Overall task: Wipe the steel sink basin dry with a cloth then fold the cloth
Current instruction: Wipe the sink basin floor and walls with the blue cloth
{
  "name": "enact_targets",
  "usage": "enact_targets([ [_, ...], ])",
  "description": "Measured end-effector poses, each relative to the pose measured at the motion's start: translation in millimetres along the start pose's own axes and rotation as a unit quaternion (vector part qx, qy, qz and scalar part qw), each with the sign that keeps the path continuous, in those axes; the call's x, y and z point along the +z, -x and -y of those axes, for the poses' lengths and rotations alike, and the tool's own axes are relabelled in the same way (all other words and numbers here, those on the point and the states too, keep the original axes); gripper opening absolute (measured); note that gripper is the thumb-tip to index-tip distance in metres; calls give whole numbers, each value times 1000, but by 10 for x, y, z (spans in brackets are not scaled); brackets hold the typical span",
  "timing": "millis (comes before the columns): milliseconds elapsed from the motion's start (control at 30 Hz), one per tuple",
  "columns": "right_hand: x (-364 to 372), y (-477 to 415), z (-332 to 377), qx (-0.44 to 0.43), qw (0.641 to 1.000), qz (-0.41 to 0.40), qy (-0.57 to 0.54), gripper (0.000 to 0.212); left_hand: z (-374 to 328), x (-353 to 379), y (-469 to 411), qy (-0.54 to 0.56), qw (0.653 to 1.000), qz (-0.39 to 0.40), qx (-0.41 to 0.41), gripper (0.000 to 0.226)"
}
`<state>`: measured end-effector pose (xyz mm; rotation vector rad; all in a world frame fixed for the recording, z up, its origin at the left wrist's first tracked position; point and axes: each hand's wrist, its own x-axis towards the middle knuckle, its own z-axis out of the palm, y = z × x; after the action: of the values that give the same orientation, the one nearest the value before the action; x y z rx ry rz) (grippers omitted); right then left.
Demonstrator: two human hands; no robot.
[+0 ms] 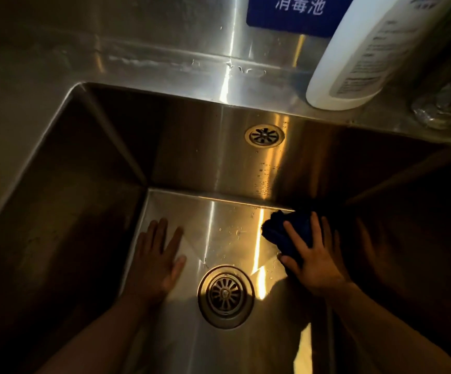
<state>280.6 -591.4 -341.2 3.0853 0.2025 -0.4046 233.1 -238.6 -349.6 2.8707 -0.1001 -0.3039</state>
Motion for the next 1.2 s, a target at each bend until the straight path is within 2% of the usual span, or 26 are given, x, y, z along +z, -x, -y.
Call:
enact_targets([
  [133, 24, -55, 20, -14, 1000, 13, -3, 68, 10, 91, 7, -26, 1000, -3, -11, 69],
  [300, -5, -79, 190, -9, 999, -24, -25, 66, 38, 131, 10, -32, 999, -13, -14, 67],
  [700, 38, -236, 757, -22, 999, -33, -13, 72, 20, 96, 32, 13, 999, -32, -22, 68],
  [967, 0, -289, 1241, -39, 998, -30, -44, 69, 46, 141, 47, 17, 998, -52, -16, 70],
  [1200, 9, -396, 1759, -92, 993, -20, -69, 71, -3, 92, 56, 97, 989, -98, -53, 68],
])
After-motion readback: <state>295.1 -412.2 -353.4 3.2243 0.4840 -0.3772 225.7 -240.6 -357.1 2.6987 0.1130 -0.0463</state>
